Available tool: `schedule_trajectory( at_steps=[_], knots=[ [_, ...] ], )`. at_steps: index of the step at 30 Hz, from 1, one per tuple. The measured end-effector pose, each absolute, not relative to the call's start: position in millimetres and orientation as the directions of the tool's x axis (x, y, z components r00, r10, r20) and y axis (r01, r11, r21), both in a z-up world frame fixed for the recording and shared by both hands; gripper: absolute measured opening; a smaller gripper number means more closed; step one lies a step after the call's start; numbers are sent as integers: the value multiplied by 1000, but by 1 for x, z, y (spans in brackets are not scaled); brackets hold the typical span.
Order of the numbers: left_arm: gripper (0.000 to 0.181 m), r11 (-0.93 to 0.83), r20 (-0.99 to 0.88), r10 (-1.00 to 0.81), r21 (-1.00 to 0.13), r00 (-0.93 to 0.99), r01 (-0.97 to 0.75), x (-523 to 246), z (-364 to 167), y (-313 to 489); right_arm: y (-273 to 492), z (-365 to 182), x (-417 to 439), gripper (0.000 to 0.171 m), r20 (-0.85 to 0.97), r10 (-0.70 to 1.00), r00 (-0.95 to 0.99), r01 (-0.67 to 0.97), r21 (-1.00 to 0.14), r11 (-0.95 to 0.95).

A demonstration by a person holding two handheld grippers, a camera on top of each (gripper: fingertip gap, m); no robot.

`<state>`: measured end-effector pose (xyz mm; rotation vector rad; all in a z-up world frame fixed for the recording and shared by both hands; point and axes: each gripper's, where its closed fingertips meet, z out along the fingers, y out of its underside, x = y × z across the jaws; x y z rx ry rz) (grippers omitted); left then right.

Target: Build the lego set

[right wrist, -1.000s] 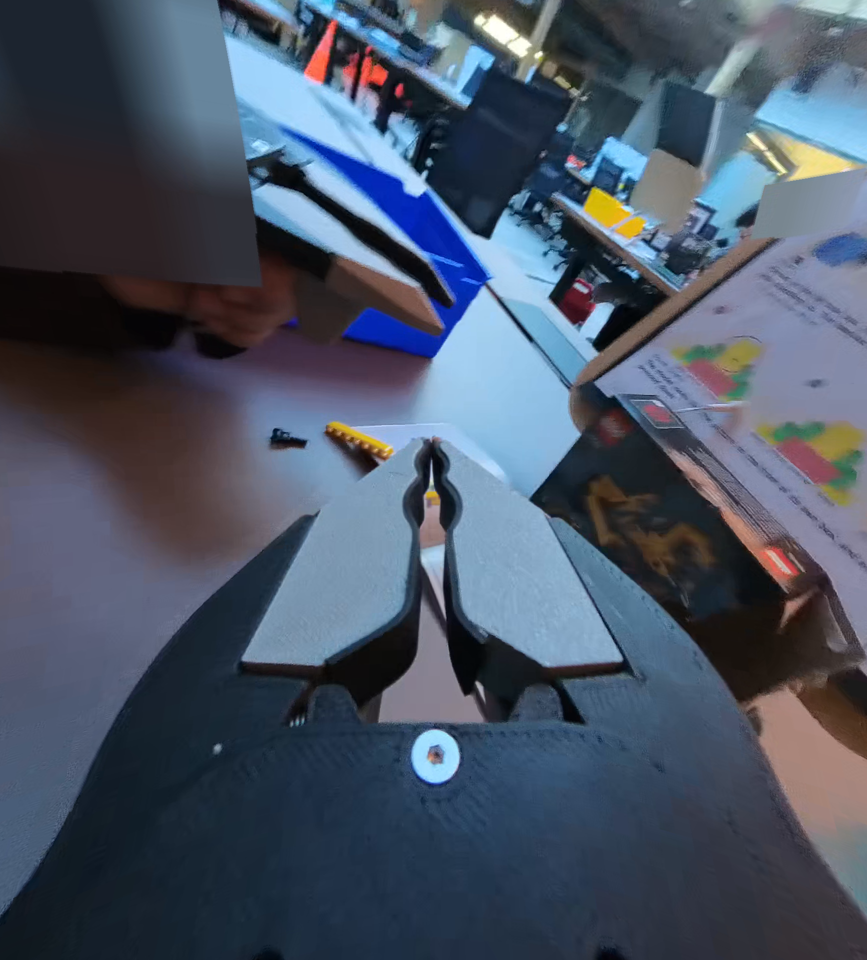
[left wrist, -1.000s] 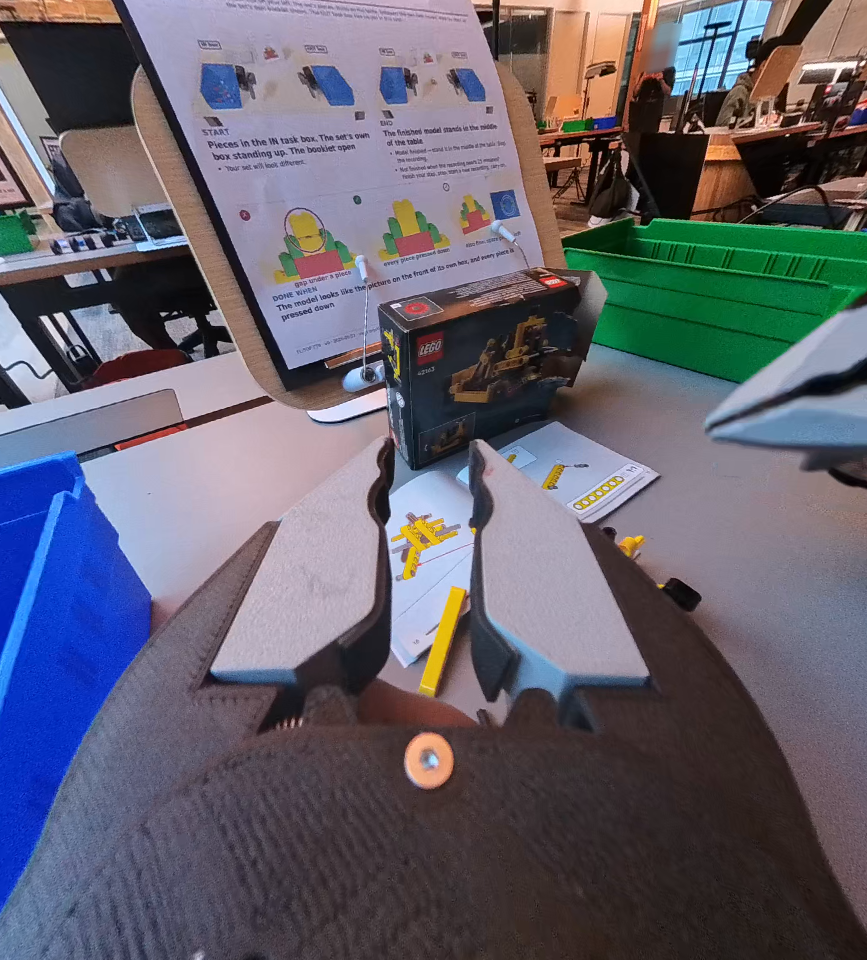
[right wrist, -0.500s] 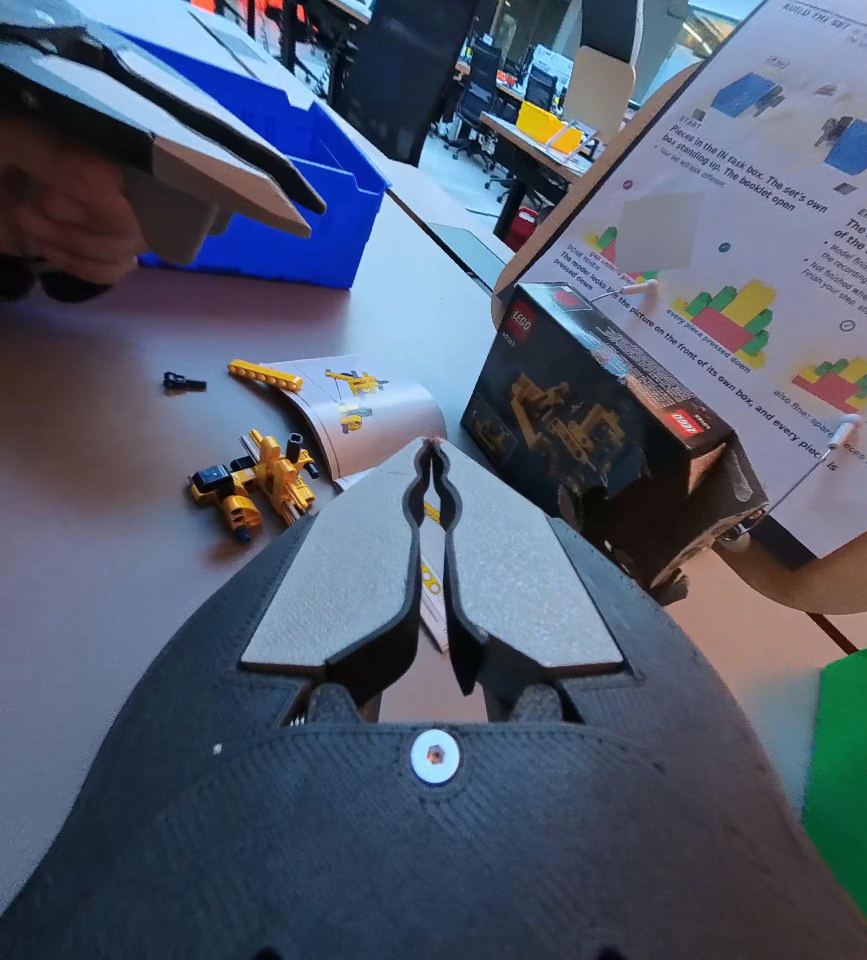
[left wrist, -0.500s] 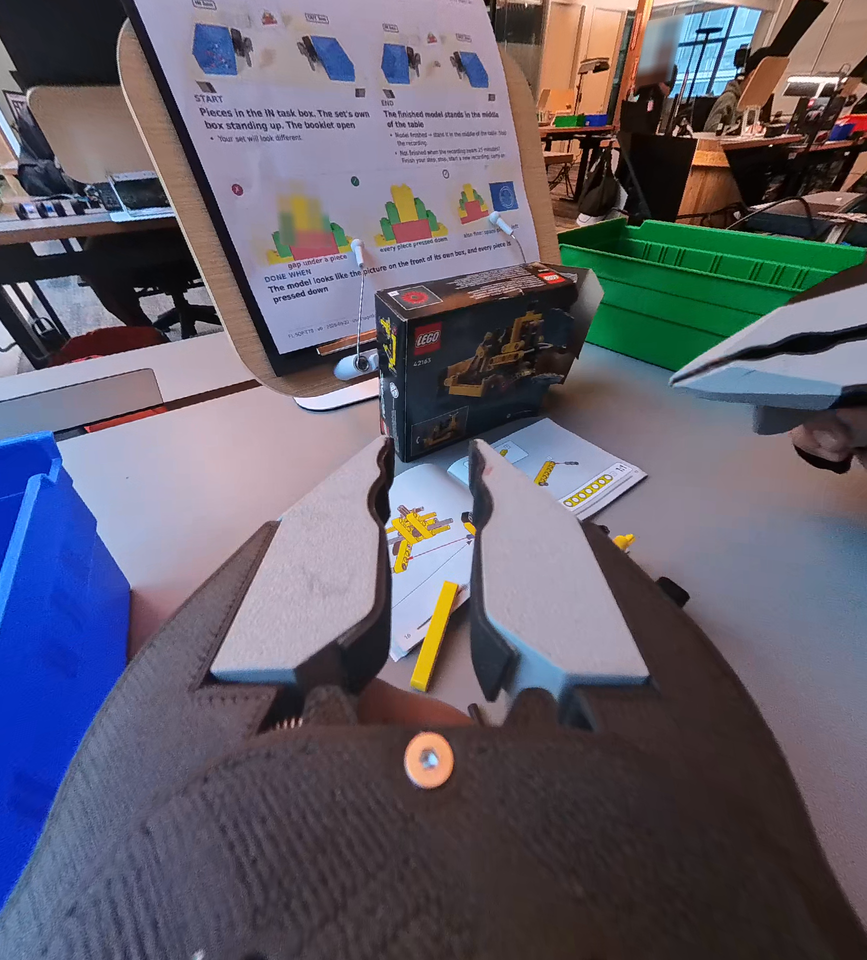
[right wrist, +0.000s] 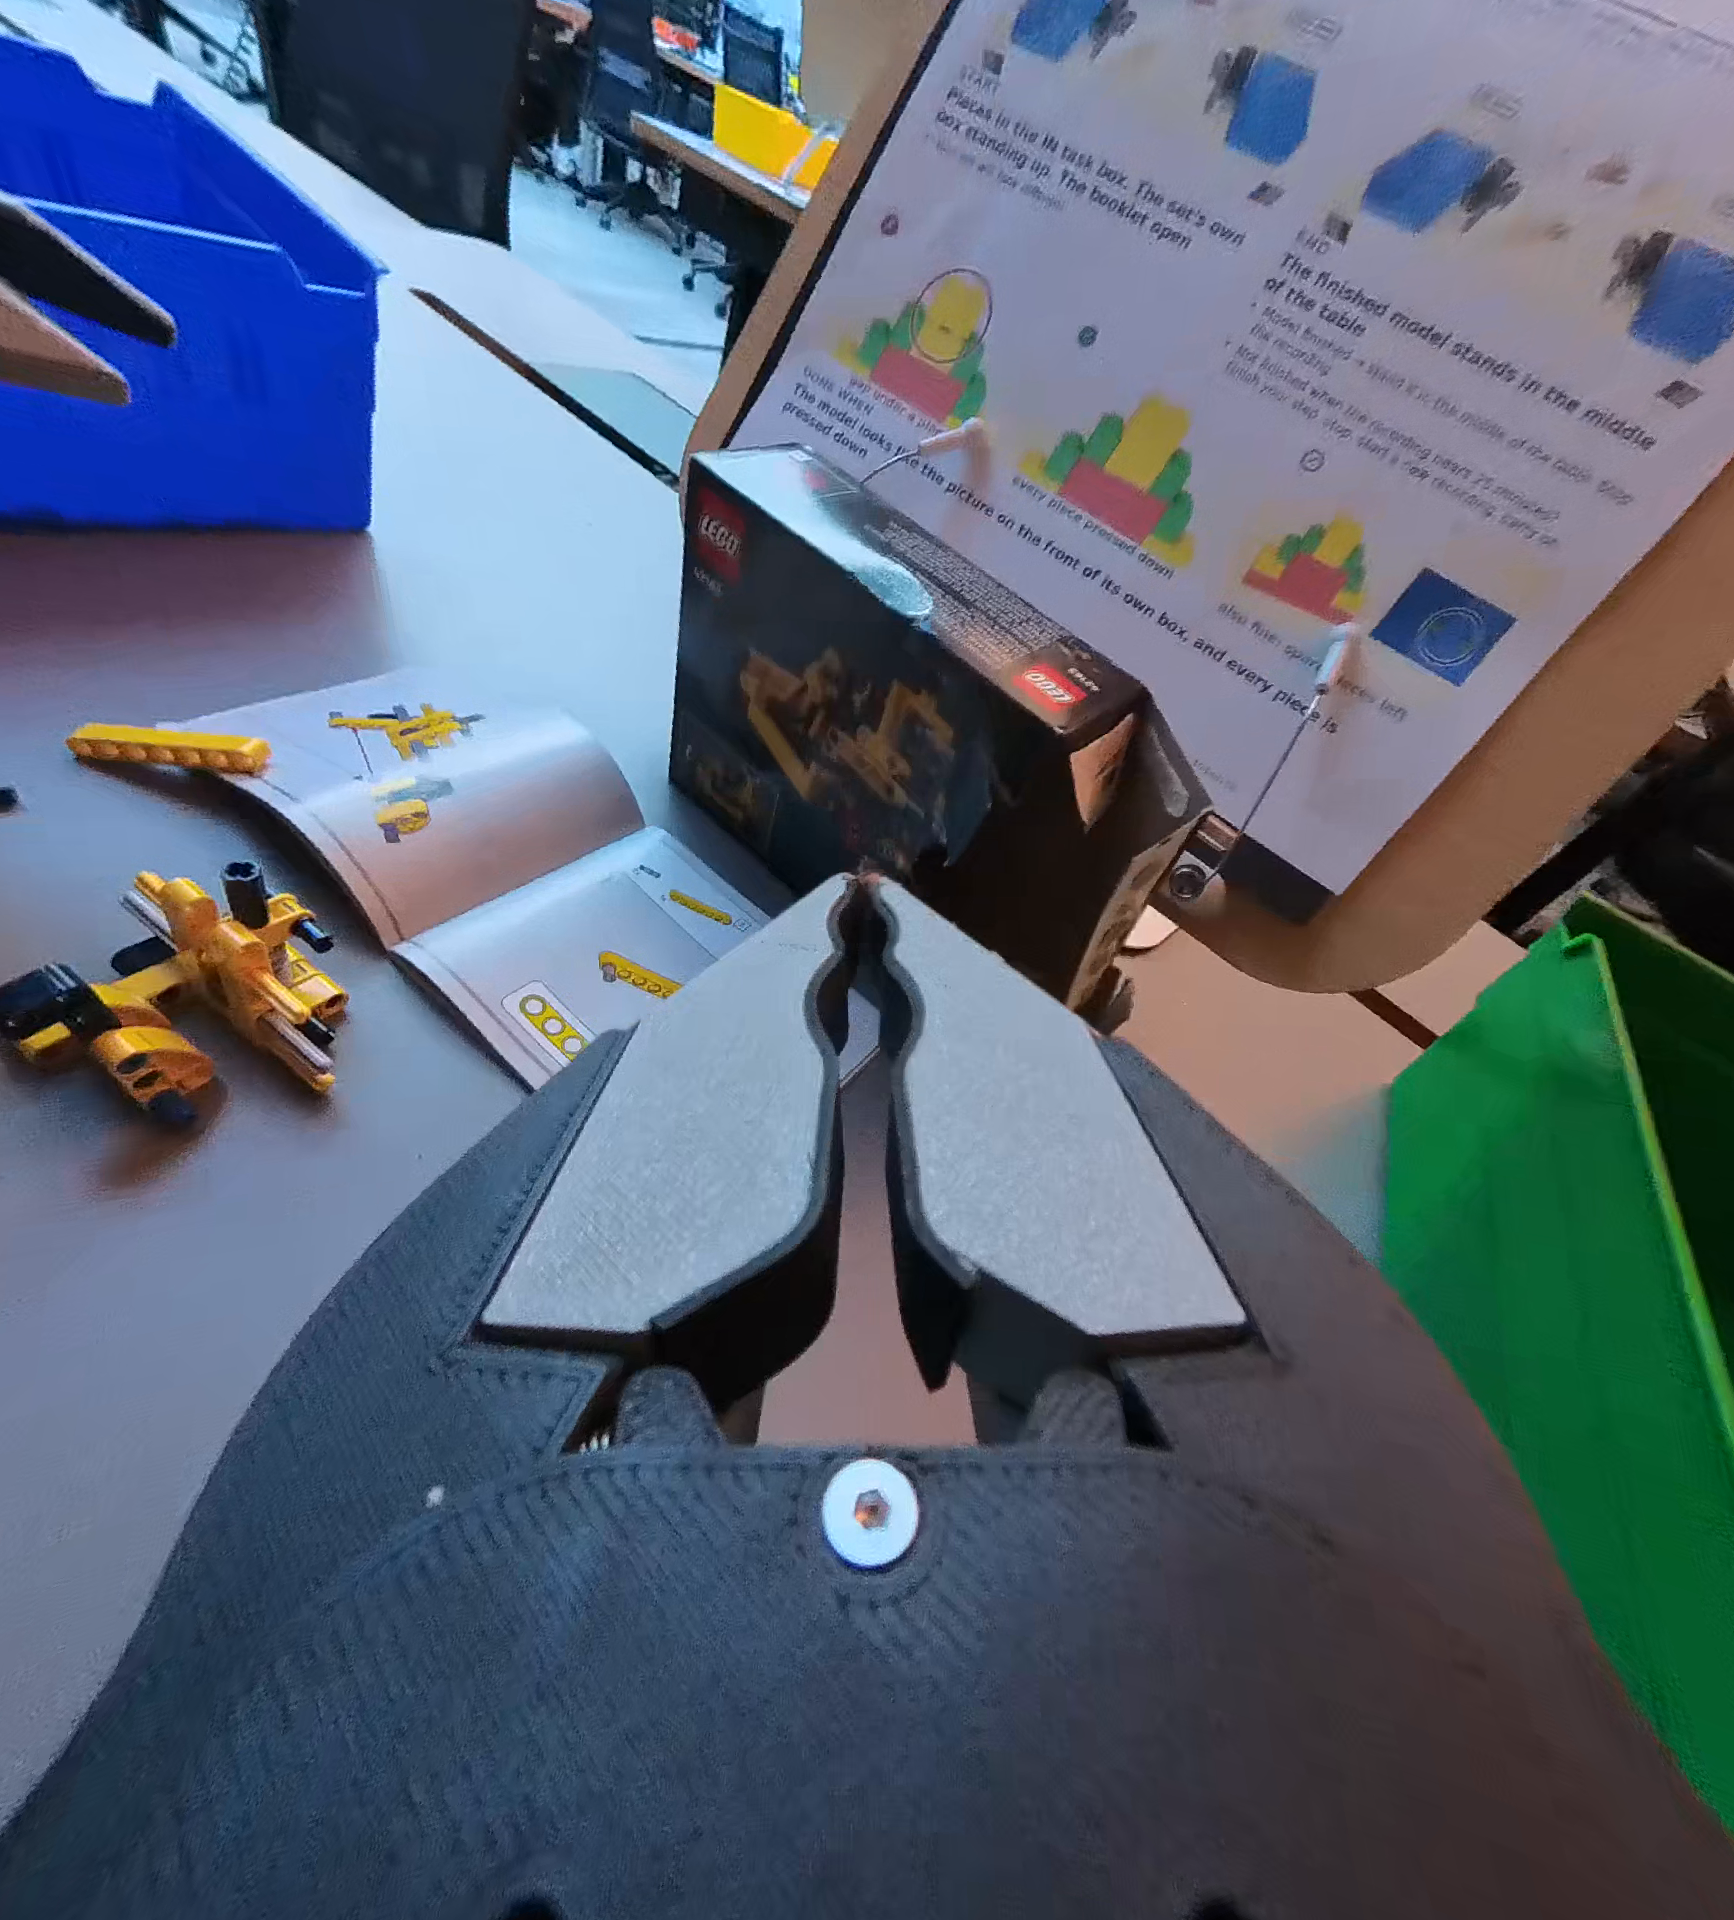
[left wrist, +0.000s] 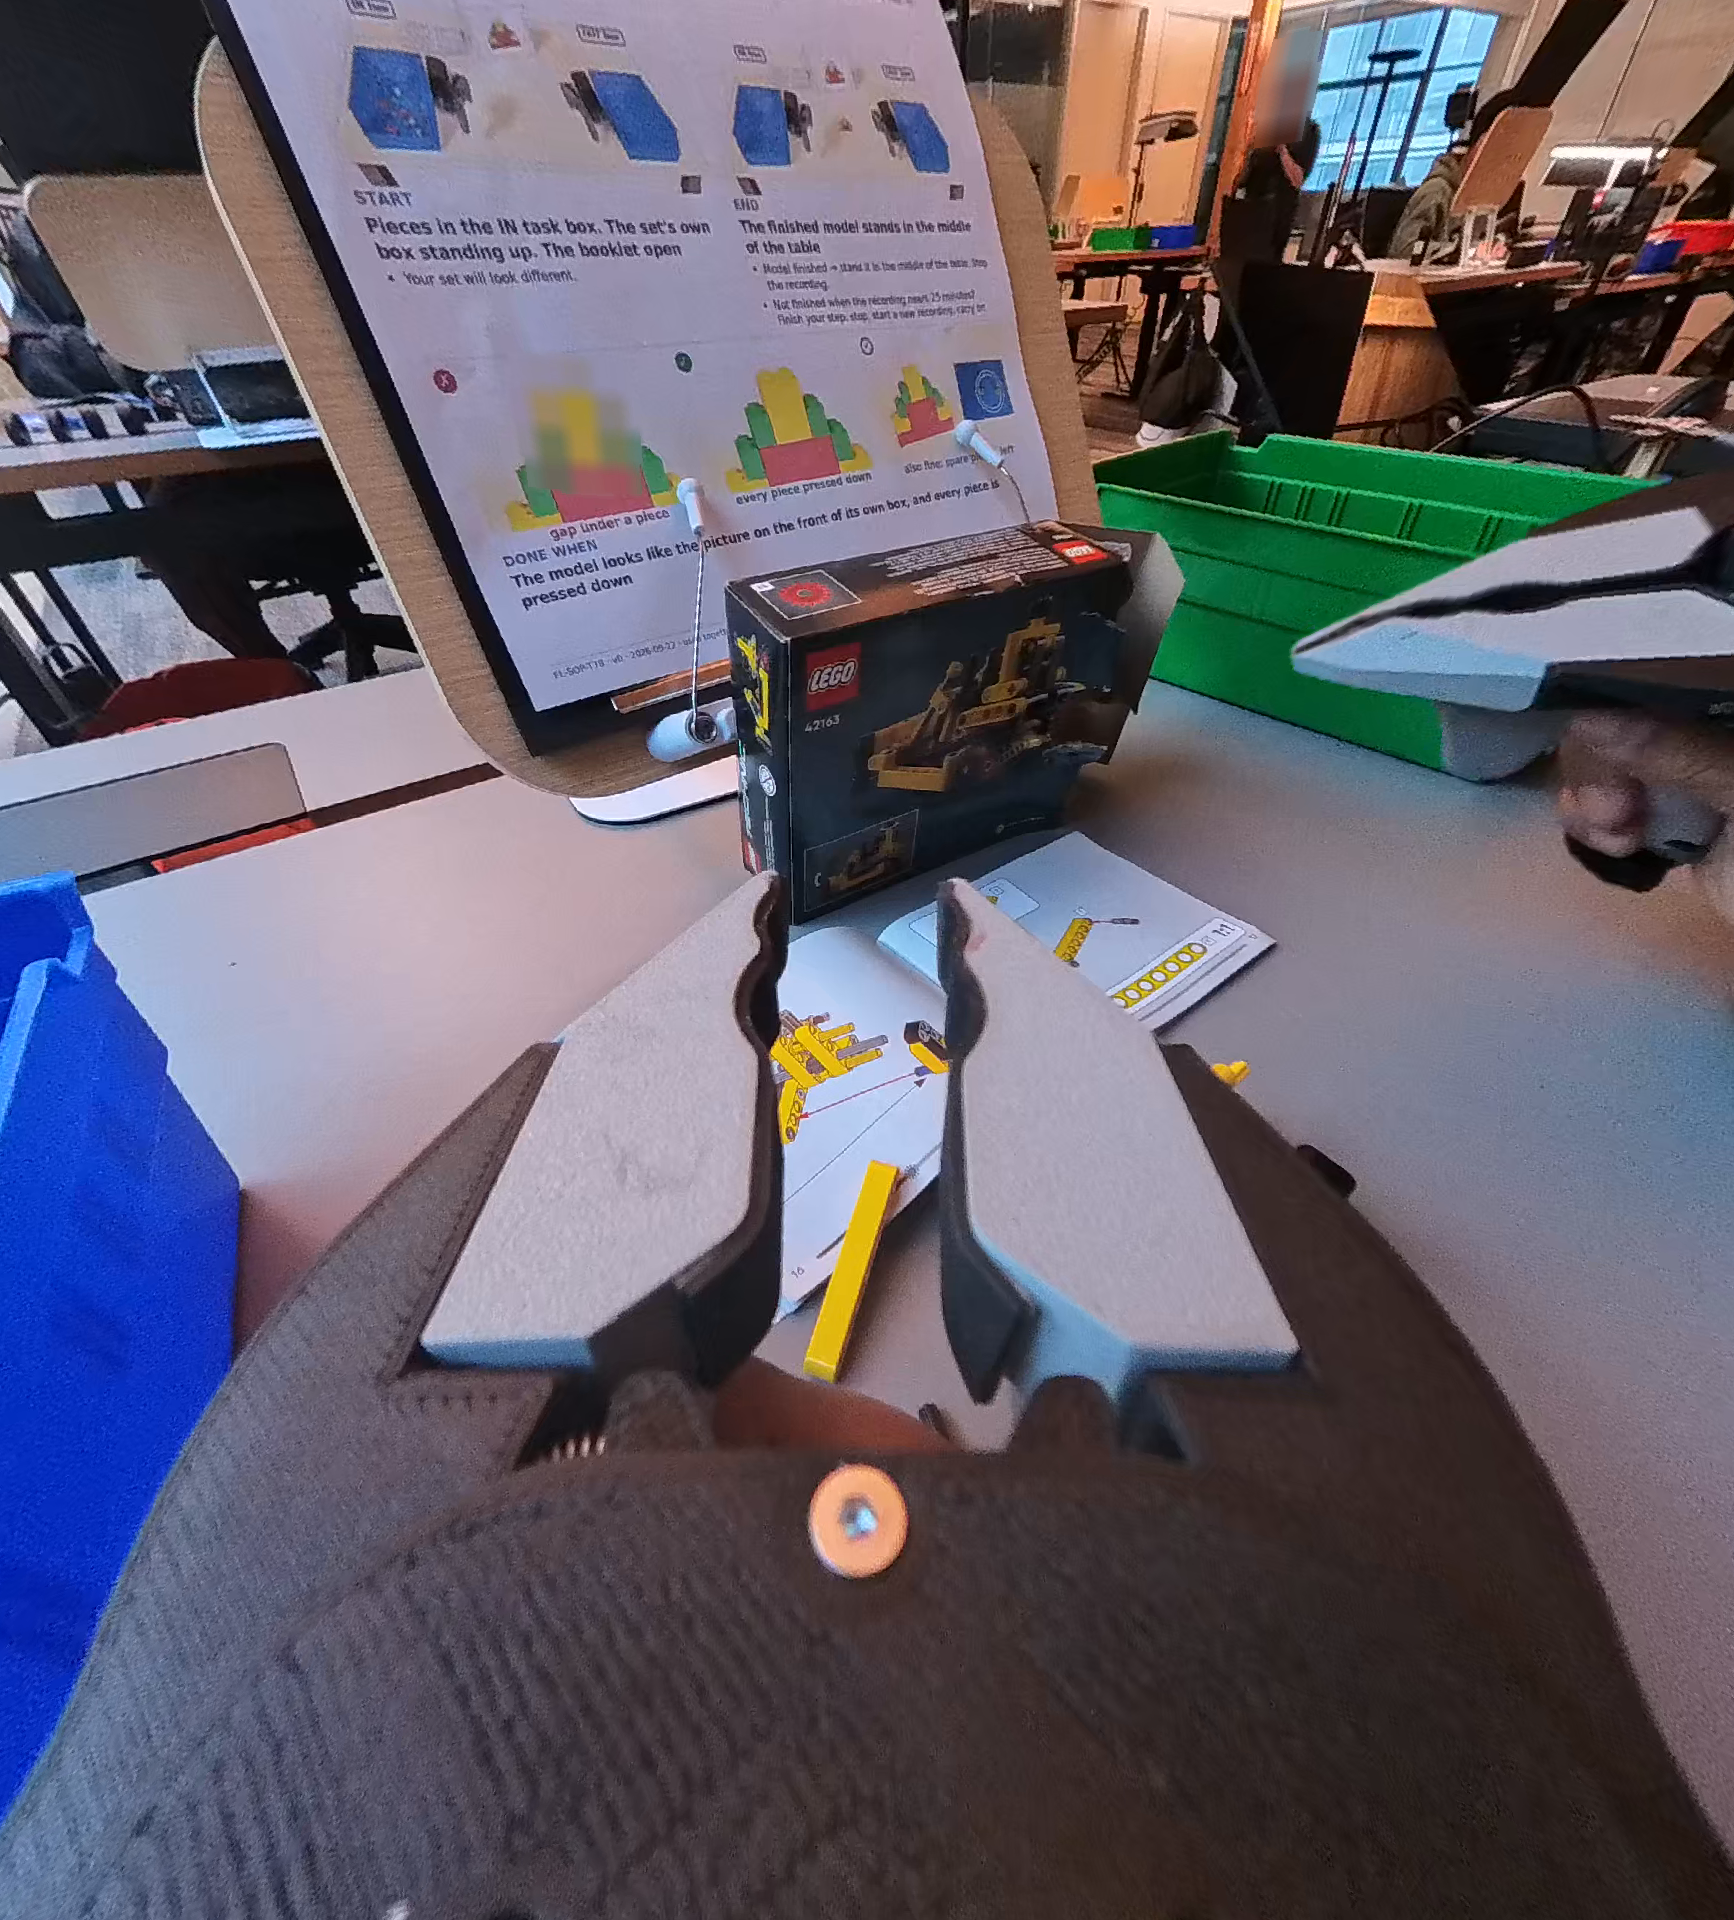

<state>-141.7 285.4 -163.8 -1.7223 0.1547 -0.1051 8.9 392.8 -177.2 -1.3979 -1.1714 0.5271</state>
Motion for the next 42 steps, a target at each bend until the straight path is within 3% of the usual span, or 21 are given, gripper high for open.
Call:
schedule_trajectory(
  at_steps=[17,20,29,33,42],
  knots=[
    [26,-150,-21,-168,-988,985,-47,-140,-164,285,390,-182,5,0,307,877,369,354,-919,173],
    [26,-151,-21,-172,-987,985,-47,-138,-164,285,384,-199,0,0,263,920,292,414,-902,126],
    [25,-143,-17,-174,-989,985,-43,-137,-162,284,443,-179,51,0,151,795,587,291,-956,-34],
    [24,-107,-17,-179,-994,984,-37,-134,-155,282,438,-176,46,0,105,826,554,253,-966,-47],
    [24,-109,-19,-176,-993,984,-39,-134,-156,282,426,-199,27,0,127,873,470,334,-942,-43]
  ],
)
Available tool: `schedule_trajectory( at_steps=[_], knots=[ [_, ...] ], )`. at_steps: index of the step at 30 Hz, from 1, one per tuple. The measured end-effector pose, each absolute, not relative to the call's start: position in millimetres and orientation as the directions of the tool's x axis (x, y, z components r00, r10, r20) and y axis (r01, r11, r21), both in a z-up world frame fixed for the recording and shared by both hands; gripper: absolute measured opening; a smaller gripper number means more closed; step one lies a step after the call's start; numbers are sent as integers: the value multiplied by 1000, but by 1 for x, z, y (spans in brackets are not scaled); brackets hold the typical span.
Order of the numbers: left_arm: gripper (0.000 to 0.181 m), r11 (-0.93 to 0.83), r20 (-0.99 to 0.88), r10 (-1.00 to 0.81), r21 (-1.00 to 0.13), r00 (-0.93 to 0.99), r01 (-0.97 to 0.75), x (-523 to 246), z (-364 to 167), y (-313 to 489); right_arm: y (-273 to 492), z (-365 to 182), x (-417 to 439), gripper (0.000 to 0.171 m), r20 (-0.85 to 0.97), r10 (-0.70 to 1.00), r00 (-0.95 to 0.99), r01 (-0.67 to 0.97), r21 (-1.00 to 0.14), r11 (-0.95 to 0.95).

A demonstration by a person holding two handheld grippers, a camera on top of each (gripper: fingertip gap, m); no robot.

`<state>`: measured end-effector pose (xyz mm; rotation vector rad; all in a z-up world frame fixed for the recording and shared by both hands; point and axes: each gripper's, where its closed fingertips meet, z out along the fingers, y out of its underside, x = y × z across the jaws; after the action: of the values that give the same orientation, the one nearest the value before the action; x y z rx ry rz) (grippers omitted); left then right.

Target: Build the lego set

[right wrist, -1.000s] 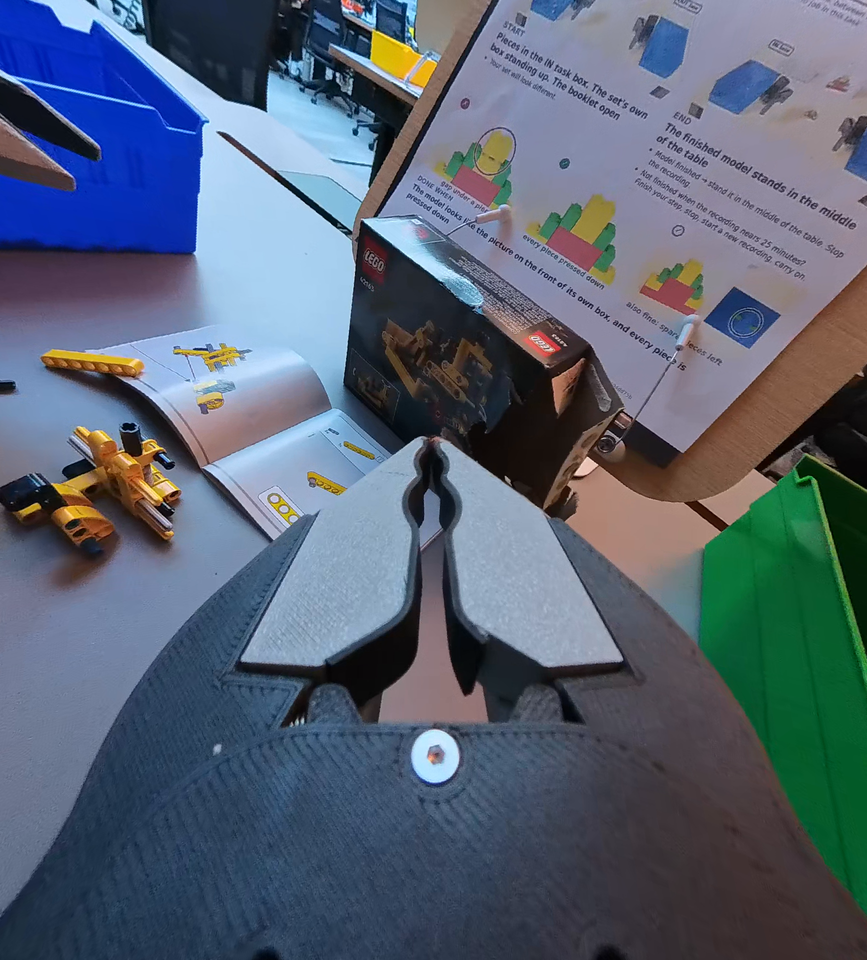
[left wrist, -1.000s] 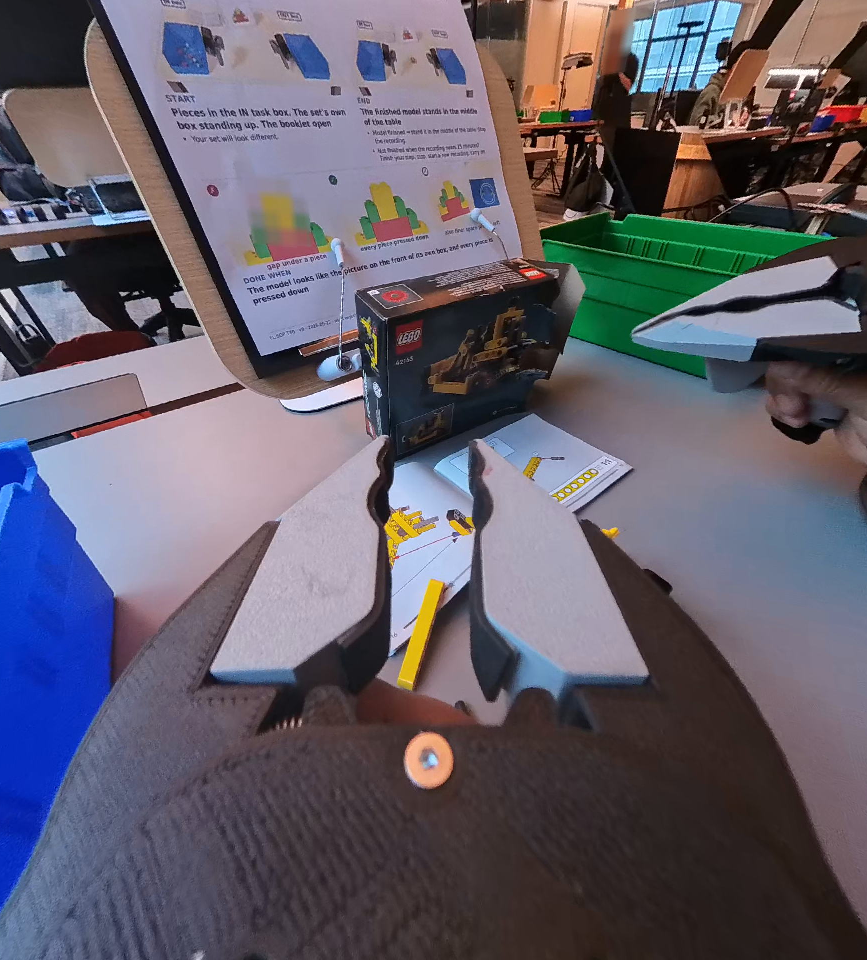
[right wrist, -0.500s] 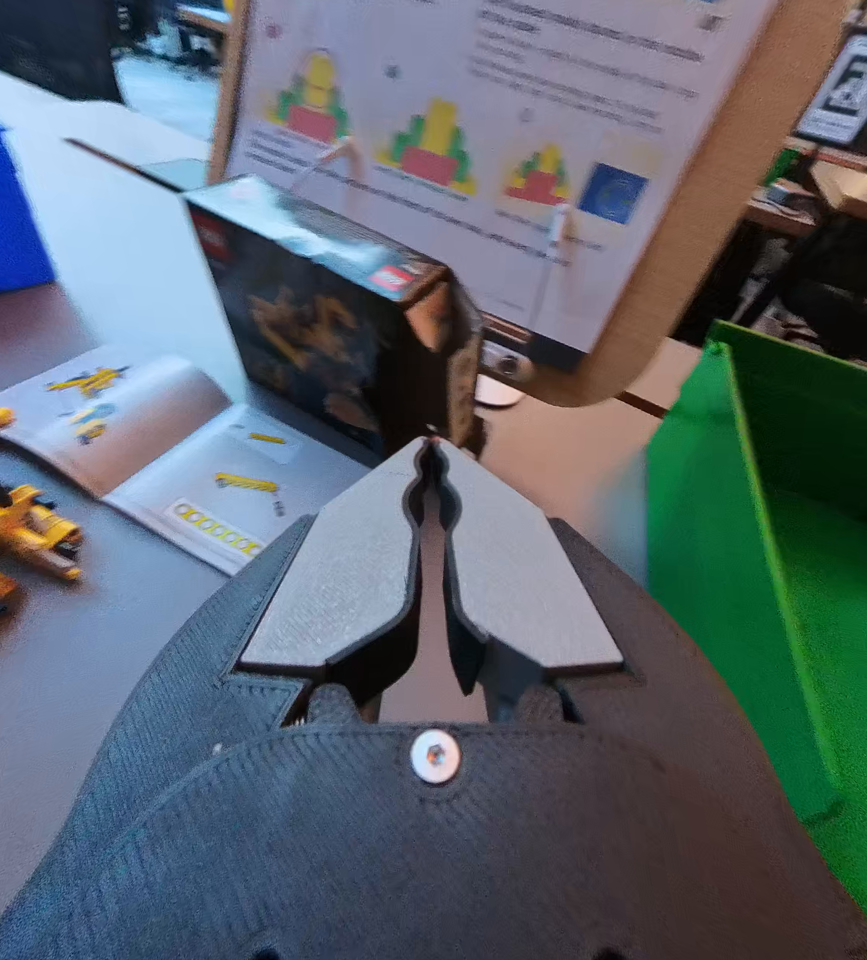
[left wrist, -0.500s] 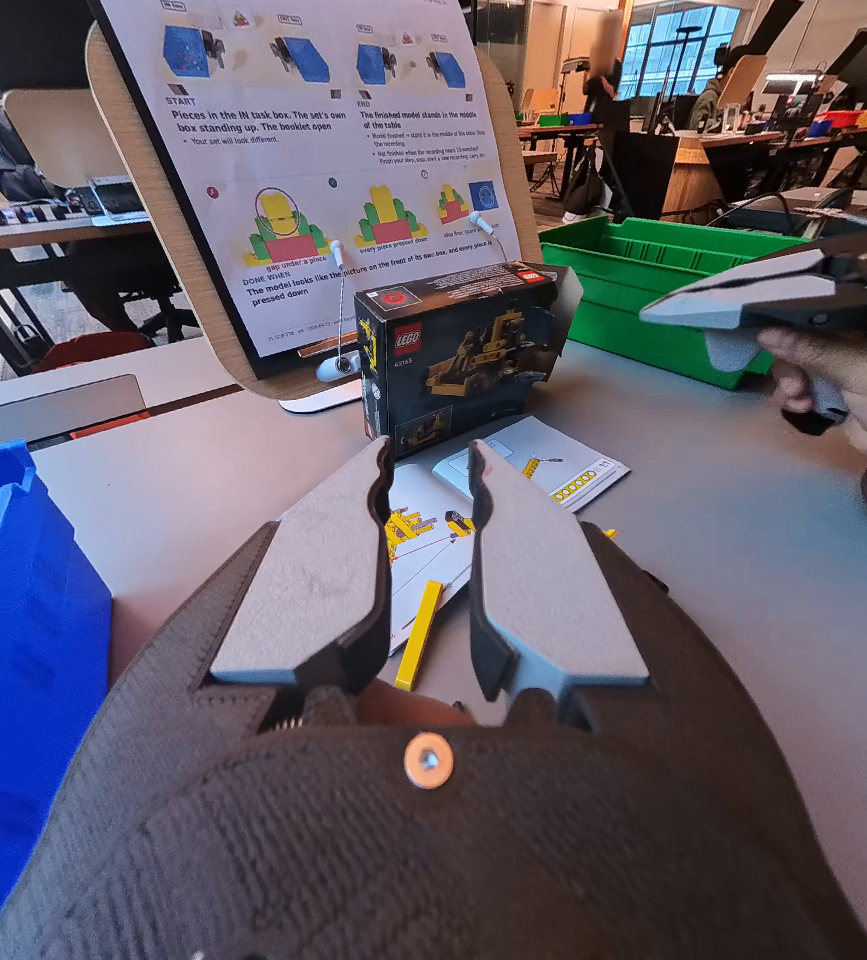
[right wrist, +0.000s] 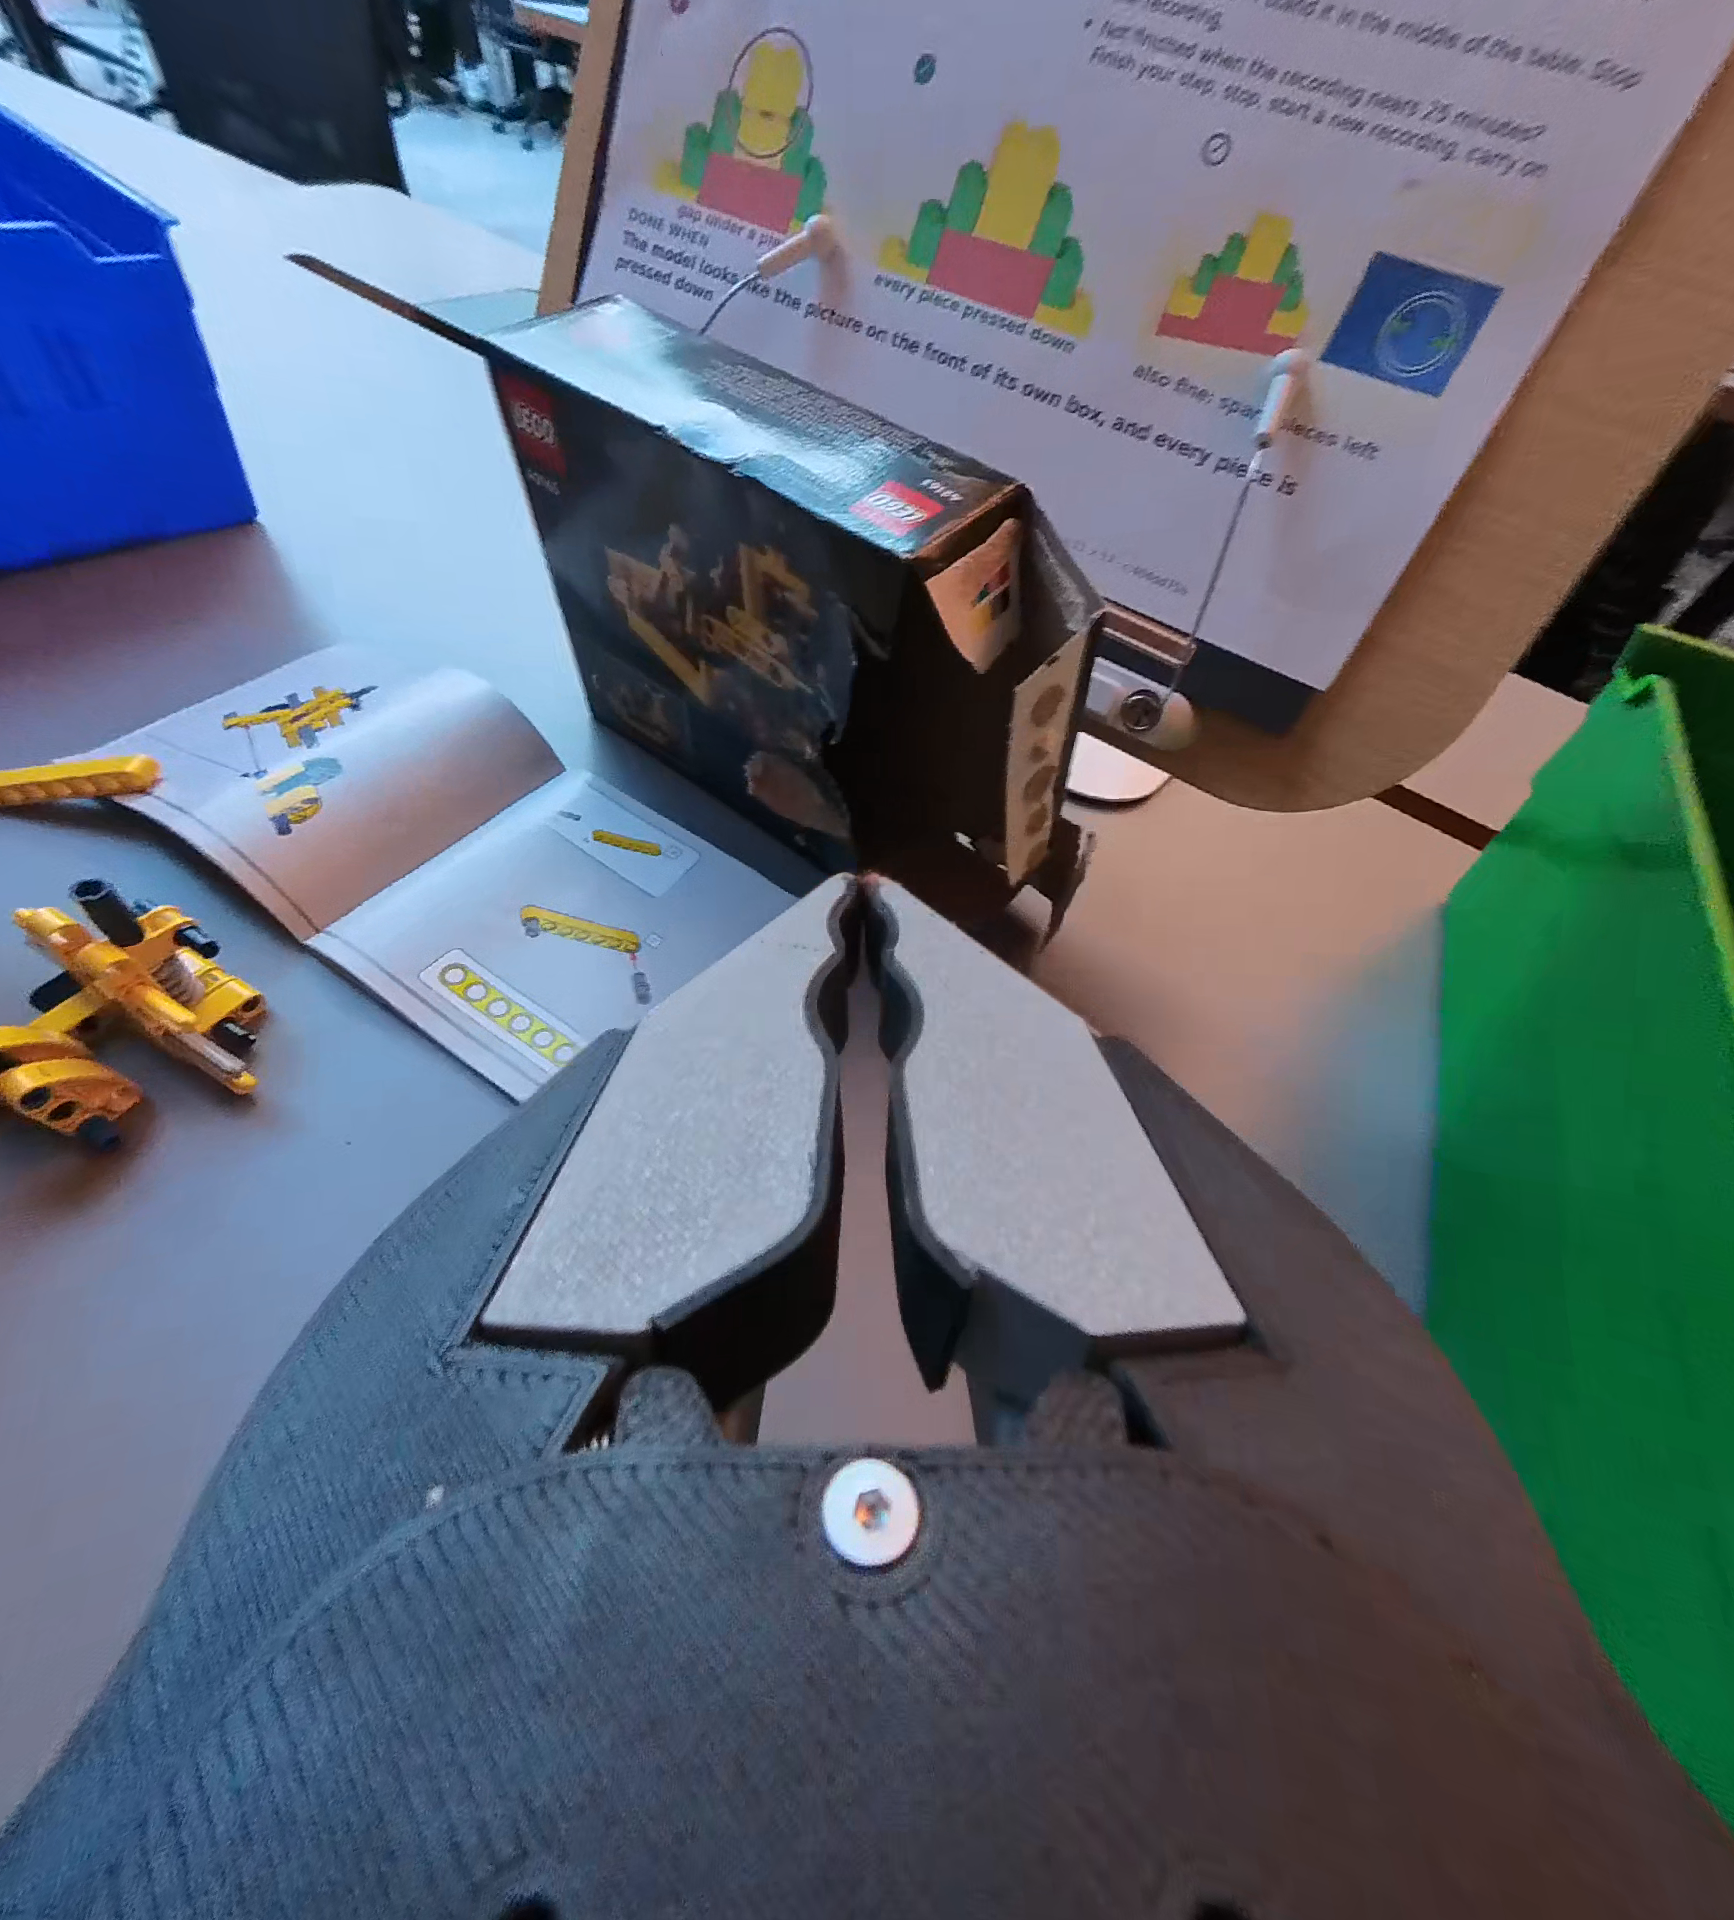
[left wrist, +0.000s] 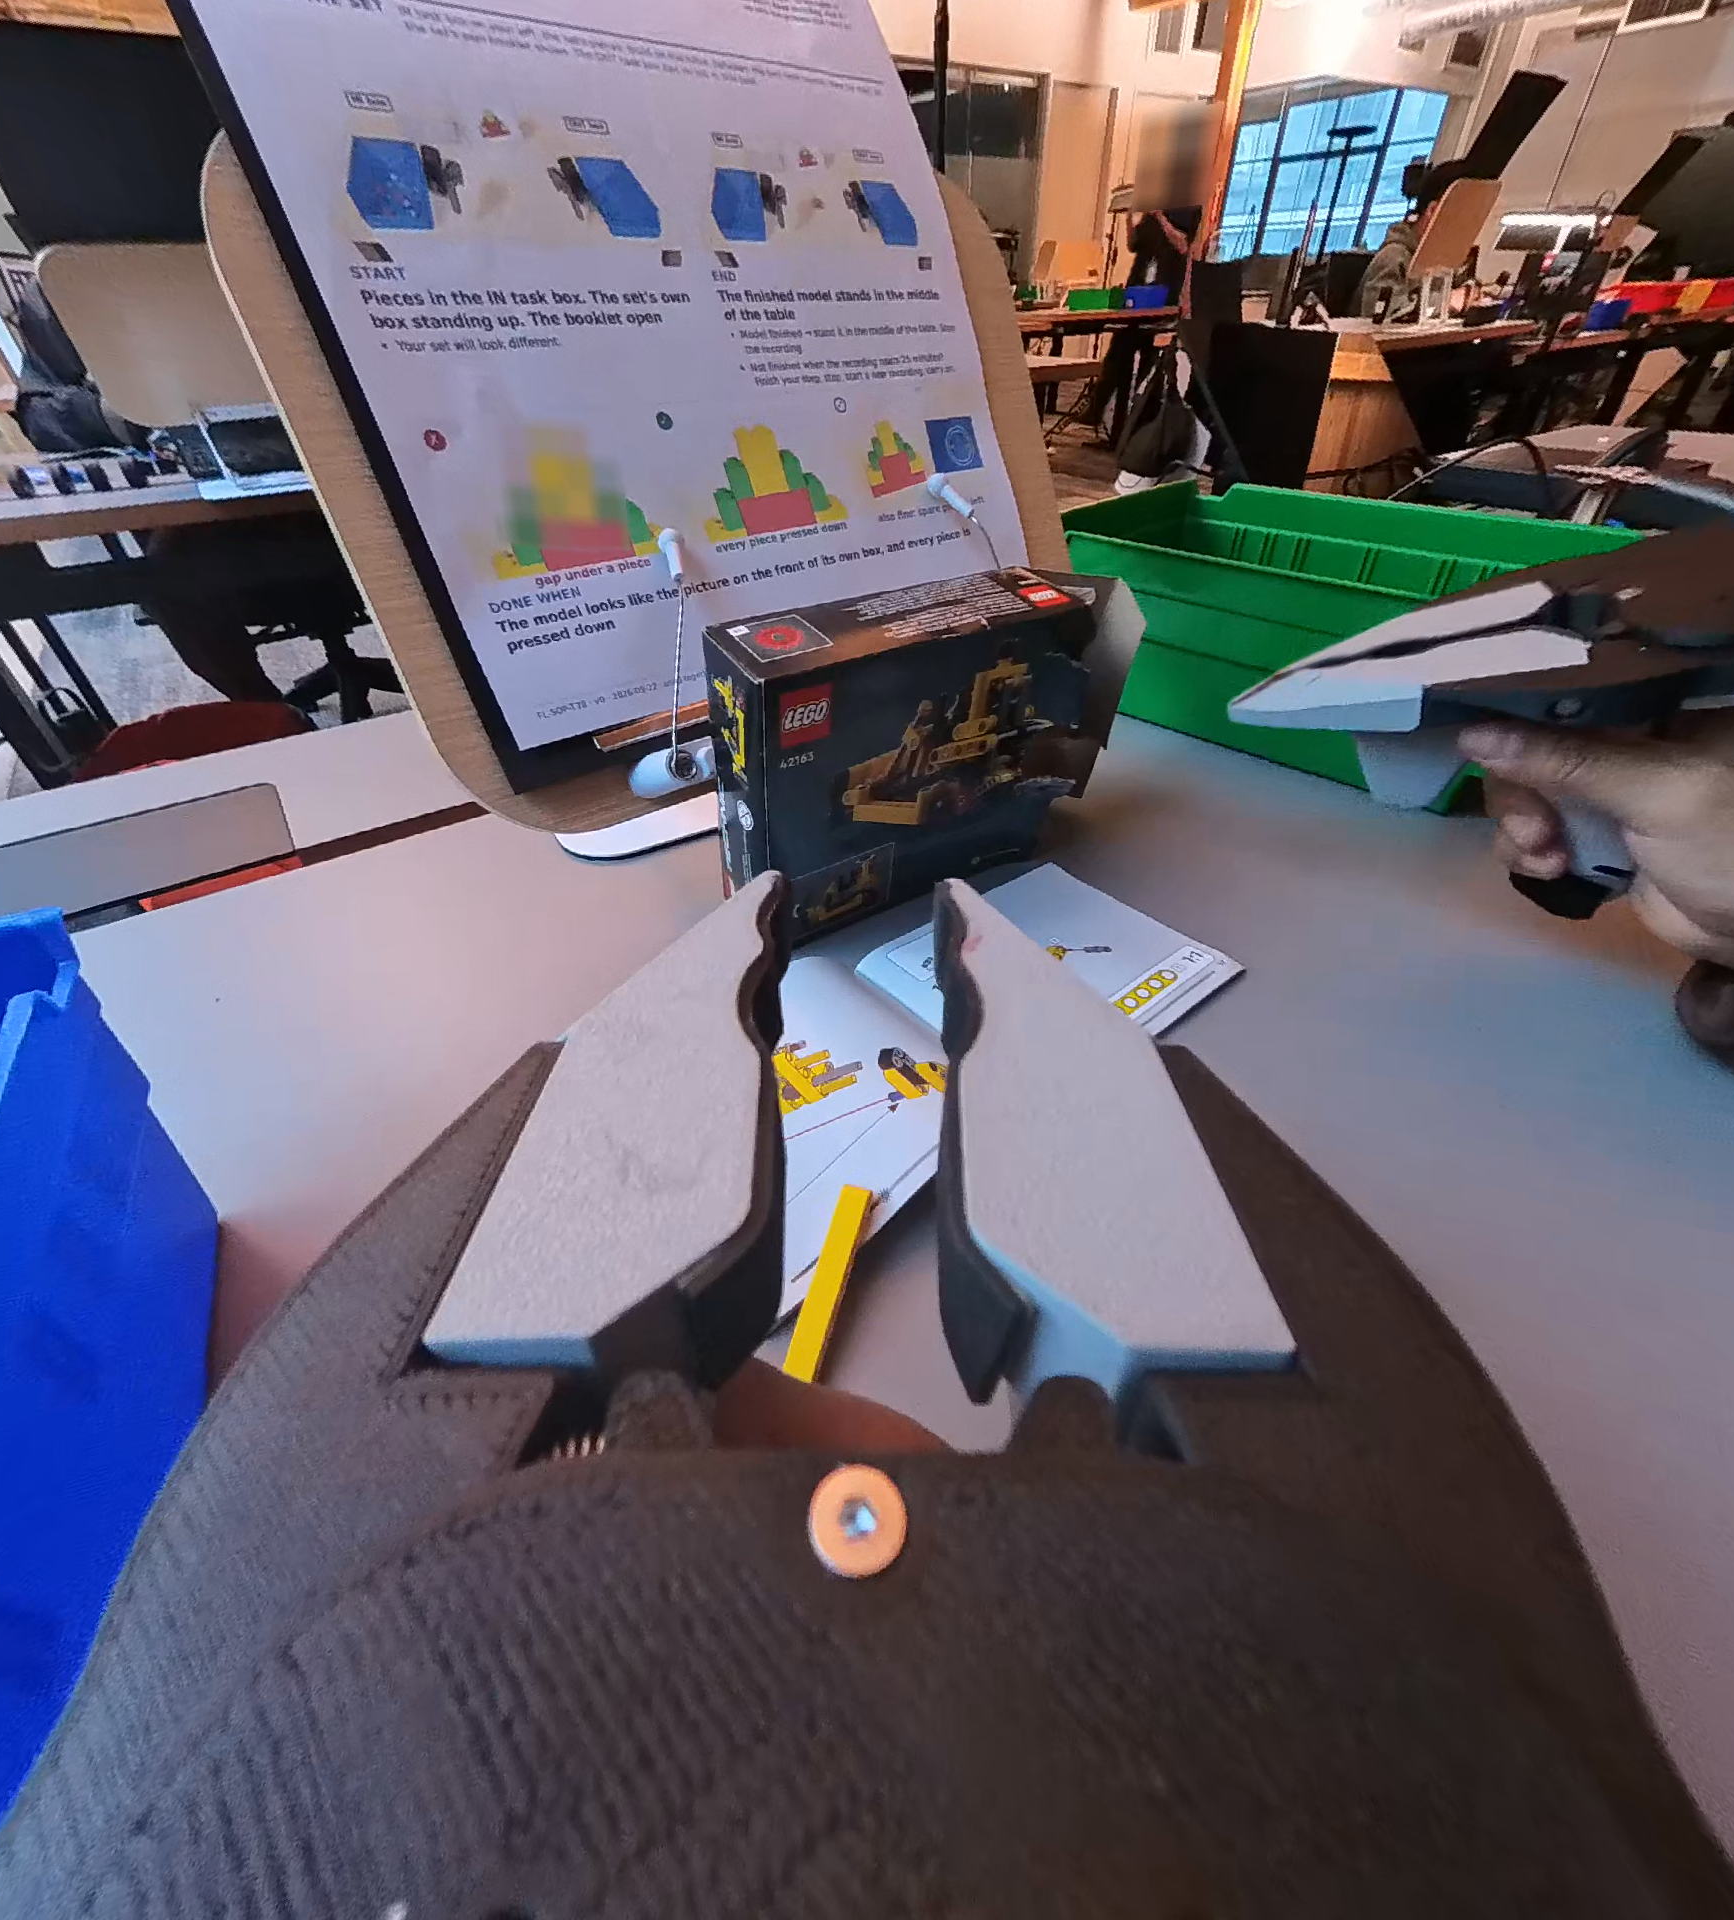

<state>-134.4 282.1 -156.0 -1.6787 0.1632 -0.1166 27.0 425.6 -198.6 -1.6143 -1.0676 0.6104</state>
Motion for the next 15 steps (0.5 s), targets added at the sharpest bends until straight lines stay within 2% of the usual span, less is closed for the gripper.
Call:
schedule_trajectory(
  at_steps=[7,15],
  knots=[
    [24,-107,4,-190,-994,982,-17,-131,-155,282,418,-207,19,0,226,875,427,417,-909,31],
    [24,-111,9,-192,-994,981,-13,-131,-155,281,419,-207,20,0,177,886,428,390,-921,-5]
  ],
)
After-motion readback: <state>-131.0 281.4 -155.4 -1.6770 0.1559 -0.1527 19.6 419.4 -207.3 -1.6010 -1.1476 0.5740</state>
